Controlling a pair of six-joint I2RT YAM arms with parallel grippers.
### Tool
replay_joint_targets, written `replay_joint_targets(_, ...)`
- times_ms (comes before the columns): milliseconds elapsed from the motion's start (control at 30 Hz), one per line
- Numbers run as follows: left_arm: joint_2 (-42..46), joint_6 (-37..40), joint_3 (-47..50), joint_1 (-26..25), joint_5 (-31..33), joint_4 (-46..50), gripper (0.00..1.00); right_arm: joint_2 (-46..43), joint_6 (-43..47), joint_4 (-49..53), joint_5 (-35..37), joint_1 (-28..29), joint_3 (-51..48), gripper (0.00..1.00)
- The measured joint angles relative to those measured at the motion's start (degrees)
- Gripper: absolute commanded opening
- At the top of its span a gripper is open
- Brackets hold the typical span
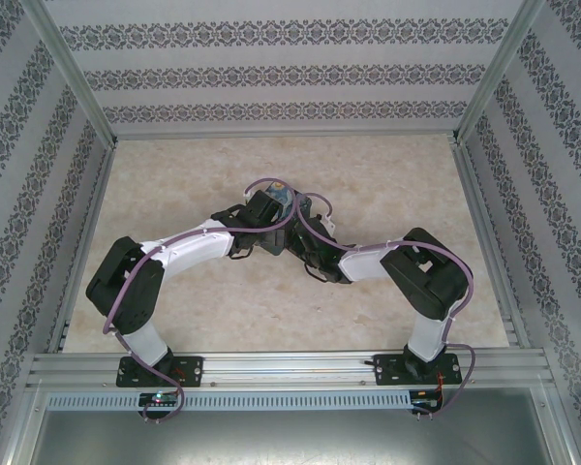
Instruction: Unlock a padlock with a key
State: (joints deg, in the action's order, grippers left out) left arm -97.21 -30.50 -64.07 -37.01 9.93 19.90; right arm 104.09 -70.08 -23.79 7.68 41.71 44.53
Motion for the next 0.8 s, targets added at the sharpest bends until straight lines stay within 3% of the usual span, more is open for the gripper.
replay_joint_targets(800, 0.0, -0.4, 0.5, 0.0, -0.9, -0.9, 1.00, -2.0, 1.0, -8.9, -5.2, -3.9, -4.9, 0.00)
